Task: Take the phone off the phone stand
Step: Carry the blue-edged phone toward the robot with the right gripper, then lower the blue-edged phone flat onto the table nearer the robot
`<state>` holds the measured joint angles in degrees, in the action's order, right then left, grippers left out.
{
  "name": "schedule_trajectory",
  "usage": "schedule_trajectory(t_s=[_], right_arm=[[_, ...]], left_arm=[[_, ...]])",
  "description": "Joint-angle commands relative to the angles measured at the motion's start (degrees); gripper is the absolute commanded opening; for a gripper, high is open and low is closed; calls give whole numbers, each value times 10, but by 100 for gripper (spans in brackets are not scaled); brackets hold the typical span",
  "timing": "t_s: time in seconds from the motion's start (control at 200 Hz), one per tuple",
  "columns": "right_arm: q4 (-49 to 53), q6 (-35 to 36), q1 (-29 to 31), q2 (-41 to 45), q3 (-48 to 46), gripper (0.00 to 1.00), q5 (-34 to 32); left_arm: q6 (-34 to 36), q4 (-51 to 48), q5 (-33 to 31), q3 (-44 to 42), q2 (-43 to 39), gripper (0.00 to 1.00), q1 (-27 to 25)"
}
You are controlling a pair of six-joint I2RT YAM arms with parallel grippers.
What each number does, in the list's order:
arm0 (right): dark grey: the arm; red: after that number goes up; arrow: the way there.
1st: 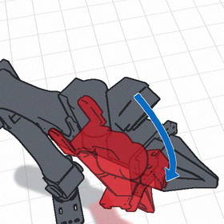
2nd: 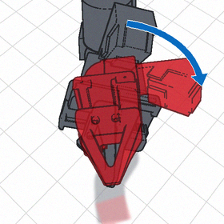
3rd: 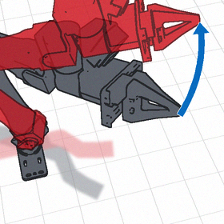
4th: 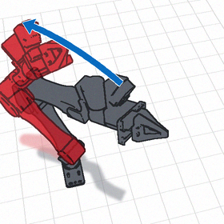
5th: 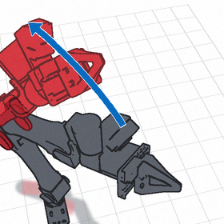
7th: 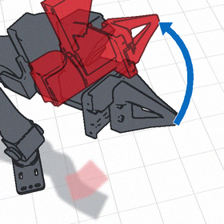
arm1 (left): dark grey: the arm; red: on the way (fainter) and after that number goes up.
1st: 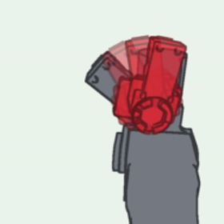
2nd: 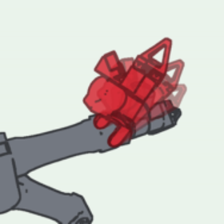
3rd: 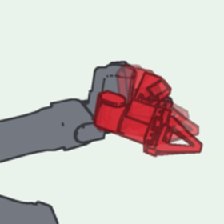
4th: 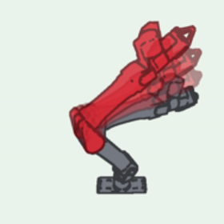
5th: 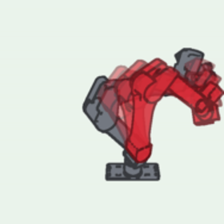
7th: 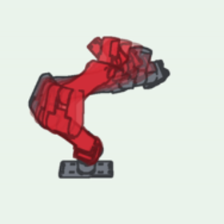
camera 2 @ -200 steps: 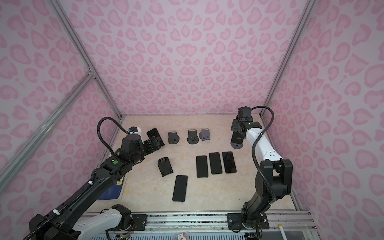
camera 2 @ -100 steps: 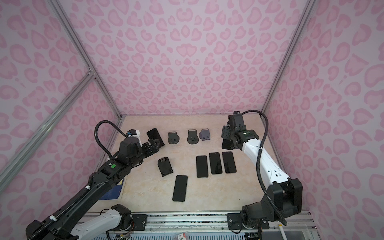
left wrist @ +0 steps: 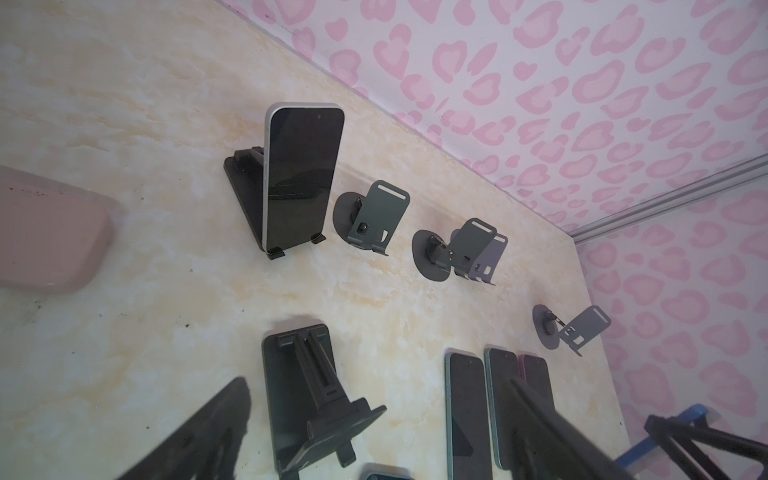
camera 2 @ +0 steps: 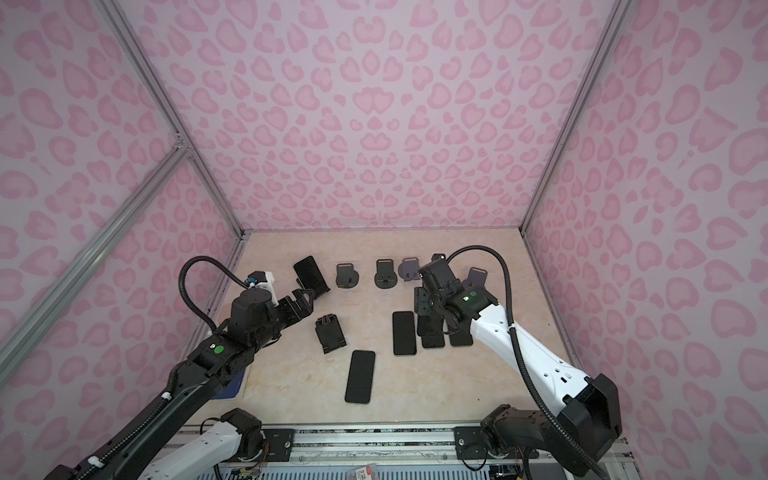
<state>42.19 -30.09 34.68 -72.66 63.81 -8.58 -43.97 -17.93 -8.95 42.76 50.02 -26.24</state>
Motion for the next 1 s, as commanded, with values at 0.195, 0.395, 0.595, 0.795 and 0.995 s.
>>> schedule_trajectory(t_s=[0.195, 0.395, 0.595, 0.795, 0.995], right_arm=[[25, -112, 72, 43, -88, 66, 21], [48, -135, 79, 72, -144, 66, 36], [72, -130, 64, 107, -185, 66, 32], [52, -100, 45, 92, -227, 66, 75], [39, -69, 17, 31, -226, 65, 113]], left_arm=[[-14, 19, 14, -17, -16, 96, 0], [-9, 18, 6, -19, -27, 96, 0], [-10, 21, 6, -24, -25, 96, 0], [-10, 28, 8, -26, -16, 96, 0], [-9, 29, 6, -23, -10, 96, 0]])
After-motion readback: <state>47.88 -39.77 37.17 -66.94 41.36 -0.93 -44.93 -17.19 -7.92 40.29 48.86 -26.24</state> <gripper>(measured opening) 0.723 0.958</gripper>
